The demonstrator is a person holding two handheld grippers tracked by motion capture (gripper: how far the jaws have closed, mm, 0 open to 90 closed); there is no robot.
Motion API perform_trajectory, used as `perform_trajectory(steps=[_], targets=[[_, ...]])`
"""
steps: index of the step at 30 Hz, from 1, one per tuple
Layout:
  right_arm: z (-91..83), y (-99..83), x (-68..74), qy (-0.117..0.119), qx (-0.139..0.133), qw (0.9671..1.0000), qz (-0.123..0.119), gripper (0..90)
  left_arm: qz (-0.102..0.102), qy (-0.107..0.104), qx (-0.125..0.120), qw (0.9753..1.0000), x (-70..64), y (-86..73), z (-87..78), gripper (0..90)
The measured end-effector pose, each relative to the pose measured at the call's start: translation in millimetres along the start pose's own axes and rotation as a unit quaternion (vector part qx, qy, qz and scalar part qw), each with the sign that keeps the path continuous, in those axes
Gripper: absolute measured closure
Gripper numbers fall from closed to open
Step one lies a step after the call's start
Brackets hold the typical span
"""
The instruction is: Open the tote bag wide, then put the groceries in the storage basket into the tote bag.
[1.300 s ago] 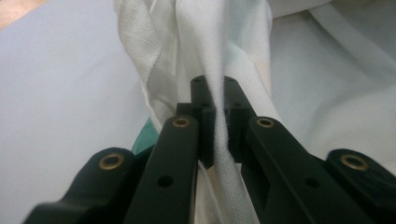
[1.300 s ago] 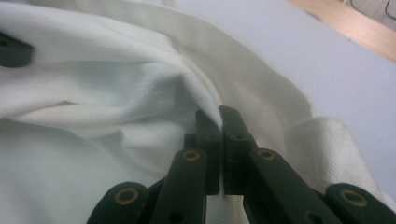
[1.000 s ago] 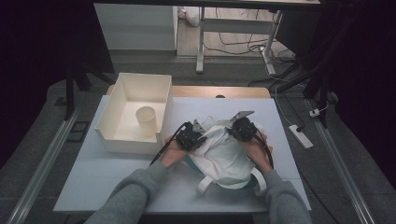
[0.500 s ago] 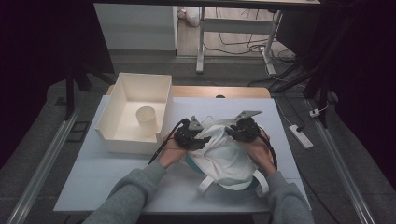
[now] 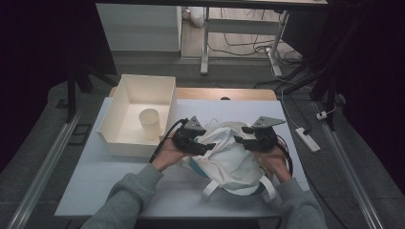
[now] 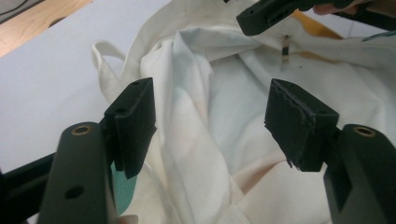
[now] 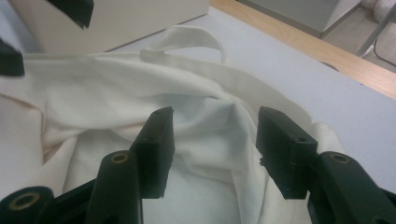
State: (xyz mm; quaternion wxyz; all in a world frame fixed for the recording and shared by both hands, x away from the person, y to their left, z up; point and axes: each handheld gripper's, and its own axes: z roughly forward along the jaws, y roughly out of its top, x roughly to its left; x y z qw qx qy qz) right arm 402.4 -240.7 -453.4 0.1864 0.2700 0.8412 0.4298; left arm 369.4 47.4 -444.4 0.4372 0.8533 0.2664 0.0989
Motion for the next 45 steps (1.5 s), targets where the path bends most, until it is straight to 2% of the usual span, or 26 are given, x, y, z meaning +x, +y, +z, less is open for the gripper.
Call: perform_trajectory(steps=[2, 5, 9, 16, 20, 25, 31, 45], targets=[[-3.4, -2.6, -0.3, -0.002, -0.004, 1.0, -0.005, 45.7, 0.001, -0.005, -0.003, 1.0, 0.2, 0.7, -4.7, 33.5], [-8.6, -6.3, -1.2, -0.005, -0.013, 0.9999, 0.004, 44.5, 0.006, -0.006, -0.008, 0.9999, 0.2, 1.1, -13.1, 33.5], [-17.9, -11.3, 0.9, -0.009, -0.018, 0.9997, 0.011, 44.3, 0.003, -0.01, -0.02, 0.9998, 0.4, 1.8, -24.3, 33.5], [-33.2, -17.3, 5.8, -0.019, -0.026, 0.9994, 0.014, 43.2, 0.01, -0.019, -0.04, 0.999, -9.1, 4.9, -47.5, 33.5], [-41.6, -21.2, 8.6, -0.025, -0.031, 0.9991, 0.014, 43.0, 0.011, -0.006, -0.048, 0.9988, -8.3, 3.5, -62.8, 33.2], [-44.3, -23.6, 6.6, -0.023, -0.035, 0.9991, 0.013, 43.0, -0.011, 0.019, -0.062, 0.9978, 5.6, -1.2, -81.7, 33.2], [-42.5, -23.6, 5.4, -0.021, -0.032, 0.9992, 0.006, 43.0, -0.028, 0.035, -0.071, 0.9965, 18.4, -6.1, -99.3, 32.9], [-34.8, -19.7, 6.6, -0.023, -0.026, 0.9994, -0.007, 43.0, -0.046, 0.066, -0.064, 0.9947, 37.4, -17.7, -115.7, 30.8]])
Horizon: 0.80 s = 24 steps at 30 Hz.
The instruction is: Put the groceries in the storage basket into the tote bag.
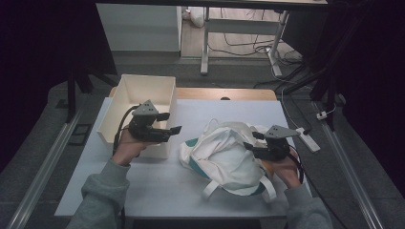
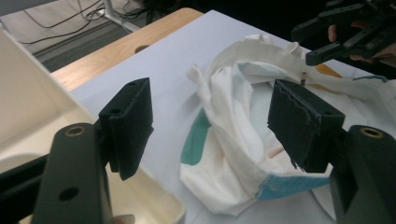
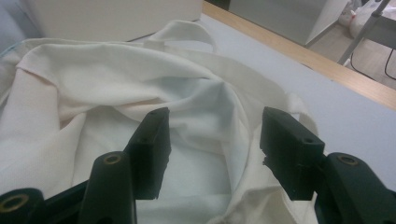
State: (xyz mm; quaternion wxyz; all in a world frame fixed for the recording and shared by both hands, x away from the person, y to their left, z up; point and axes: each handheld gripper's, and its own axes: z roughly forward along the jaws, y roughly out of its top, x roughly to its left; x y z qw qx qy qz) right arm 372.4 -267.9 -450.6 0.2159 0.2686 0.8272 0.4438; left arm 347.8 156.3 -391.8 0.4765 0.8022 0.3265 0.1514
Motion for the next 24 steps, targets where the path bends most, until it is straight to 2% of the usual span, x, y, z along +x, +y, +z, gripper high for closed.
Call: perform_trajectory(steps=[7, 11, 13, 19, 24], targets=[[1.5, -0.7, 1.0, 0.003, 0.004, 1.0, -0.001, 43.0, -0.009, 0.035, -0.002, 0.9994, 14.8, -2.6, -9.9, 30.2], [1.1, -1.3, 2.9, 0.003, 0.006, 1.0, -0.001, 43.0, -0.022, 0.059, -0.004, 0.998, 29.1, -5.4, -16.9, 29.8], [0.7, -1.6, 3.4, 0.003, 0.005, 1.0, -0.002, 42.9, -0.03, 0.077, -0.001, 0.9966, 38.5, -8.1, -19.2, 29.6], [2.9, -7.2, 3.1, 0.002, 0.015, 0.9999, 0.001, 42.9, -0.053, 0.113, 0.028, 0.9917, 64.6, -19.7, -17.1, 25.8], [4.3, -8.6, 4.0, 0.002, 0.02, 0.9998, -0.001, 43.0, -0.056, 0.12, 0.058, 0.9896, 78.1, -27.0, -7.2, 22.3]])
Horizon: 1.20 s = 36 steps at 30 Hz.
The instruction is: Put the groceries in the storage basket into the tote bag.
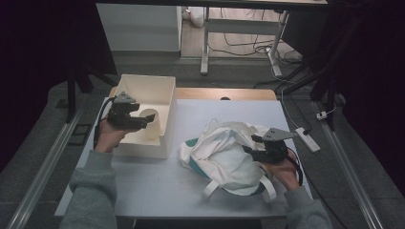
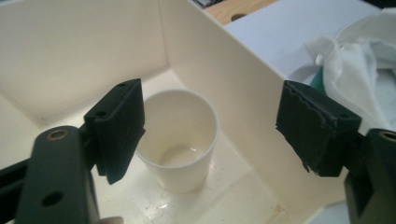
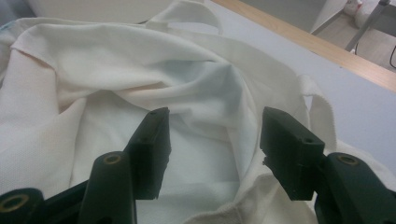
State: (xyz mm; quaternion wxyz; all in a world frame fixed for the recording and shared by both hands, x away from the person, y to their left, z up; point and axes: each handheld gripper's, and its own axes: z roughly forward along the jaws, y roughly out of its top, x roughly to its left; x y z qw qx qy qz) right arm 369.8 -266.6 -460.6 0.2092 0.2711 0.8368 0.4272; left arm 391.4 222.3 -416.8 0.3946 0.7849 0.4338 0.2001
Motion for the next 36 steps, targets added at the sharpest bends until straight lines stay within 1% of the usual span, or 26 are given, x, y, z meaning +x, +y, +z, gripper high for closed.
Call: perform_trajectory(steps=[3, 7, 9, 12, 14, 15, 18, 22, 25, 28, 29, 34, 36], targets=[[1.7, -1.0, 1.4, 0.002, 0.005, 1.0, -0.001, 42.9, -0.008, 0.004, 0.02, 0.9998, 6.0, -2.4, 10.9, 17.3], [3.0, -2.7, 2.9, -0.003, 0.007, 1.0, -0.005, 43.0, -0.003, 0.01, 0.044, 0.999, 12.9, -4.9, 23.4, 13.1], [2.7, -2.9, 2.4, -0.003, 0.005, 1.0, -0.004, 43.0, -0.005, 0.017, 0.053, 0.9984, 15.4, -5.0, 30.1, 11.5], [2.7, -3.8, 1.8, -0.003, 0.006, 1.0, -0.002, 43.0, -0.006, 0.014, 0.067, 0.9976, 16.5, -3.5, 38.9, 9.4], [3.5, -4.6, 1.4, -0.004, 0.007, 1.0, -0.002, 42.9, 0.001, 0.021, 0.077, 0.9968, 15.9, -1.0, 43.5, 7.5], [4.0, -4.8, 1.4, -0.005, 0.009, 1.0, -0.001, 42.8, 0.003, 0.024, 0.079, 0.9966, 15.5, 0.2, 45.3, 6.8], [5.3, -4.5, 1.7, -0.004, 0.008, 1.0, -0.001, 42.8, 0.003, 0.024, 0.084, 0.9962, 14.9, 1.7, 49.2, 5.8], [6.6, -4.1, 2.5, -0.003, 0.008, 1.0, -0.004, 42.7, 0.002, 0.023, 0.1, 0.9947, 16.0, -0.6, 56.8, 5.0], [6.0, -3.3, 3.2, -0.002, 0.006, 1.0, -0.003, 42.6, 0.002, 0.022, 0.106, 0.9941, 17.7, -1.7, 63.2, 5.6], [5.9, -2.7, 3.0, 0.0, 0.004, 1.0, -0.002, 42.6, 0.003, 0.028, 0.118, 0.9926, 18.7, -2.2, 71.7, 9.3], [6.1, -2.7, 3.1, 0.0, 0.003, 1.0, -0.001, 42.5, 0.005, 0.029, 0.117, 0.9927, 18.6, -2.0, 72.4, 10.7], [6.4, -3.4, 2.6, -0.001, 0.006, 1.0, -0.002, 42.3, 0.004, 0.013, 0.112, 0.9936, 19.4, -2.0, 71.4, 18.8], [6.1, -3.2, 2.8, -0.001, 0.005, 1.0, -0.002, 42.3, 0.003, 0.011, 0.112, 0.9936, 19.8, -2.2, 71.1, 19.2]])
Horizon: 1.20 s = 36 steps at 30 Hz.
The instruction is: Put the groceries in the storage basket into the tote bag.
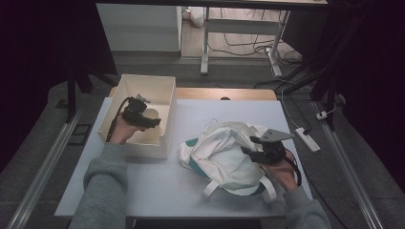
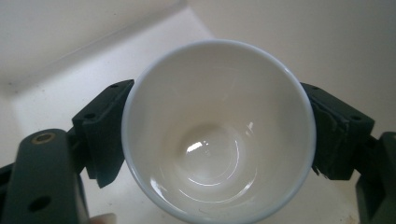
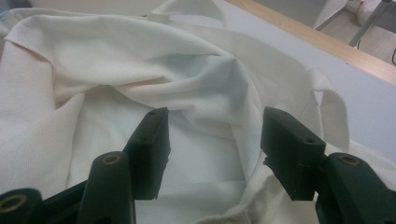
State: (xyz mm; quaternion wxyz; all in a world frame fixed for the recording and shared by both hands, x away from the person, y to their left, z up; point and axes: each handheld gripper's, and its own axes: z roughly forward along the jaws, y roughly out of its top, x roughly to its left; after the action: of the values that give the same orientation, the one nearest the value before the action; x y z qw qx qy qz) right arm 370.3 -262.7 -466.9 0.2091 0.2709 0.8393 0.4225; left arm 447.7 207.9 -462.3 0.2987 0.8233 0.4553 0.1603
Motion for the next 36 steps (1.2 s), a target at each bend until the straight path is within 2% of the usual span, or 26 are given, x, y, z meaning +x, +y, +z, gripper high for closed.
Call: perform_trajectory(steps=[7, 14, 18, 24, 31, 36], targets=[[-1.3, 0.6, 0.2, -0.003, -0.001, 1.0, -0.001, 42.3, -0.003, 0.002, 0.0, 1.0, 0.6, 0.7, -2.7, 19.7], [-1.5, 0.7, -0.4, -0.004, -0.007, 1.0, 0.0, 42.4, -0.011, 0.001, -0.034, 0.9994, 0.2, 2.0, -23.1, 19.8], [-0.6, 0.8, 0.2, -0.002, -0.006, 1.0, -0.001, 42.4, -0.017, -0.005, -0.057, 0.9982, -0.6, 2.4, -34.2, 19.8], [0.0, 1.0, -0.2, -0.002, -0.008, 1.0, 0.0, 42.4, -0.027, -0.008, -0.097, 0.9949, -2.0, 2.1, -56.0, 19.8], [1.2, 0.6, 0.5, 0.001, -0.005, 1.0, 0.001, 42.2, -0.043, -0.027, -0.143, 0.9885, -1.6, 1.5, -73.5, 19.8], [1.1, 0.4, 0.6, 0.004, -0.005, 1.0, 0.004, 41.9, -0.043, -0.034, -0.172, 0.9836, -5.5, 3.2, -84.9, 19.8]])
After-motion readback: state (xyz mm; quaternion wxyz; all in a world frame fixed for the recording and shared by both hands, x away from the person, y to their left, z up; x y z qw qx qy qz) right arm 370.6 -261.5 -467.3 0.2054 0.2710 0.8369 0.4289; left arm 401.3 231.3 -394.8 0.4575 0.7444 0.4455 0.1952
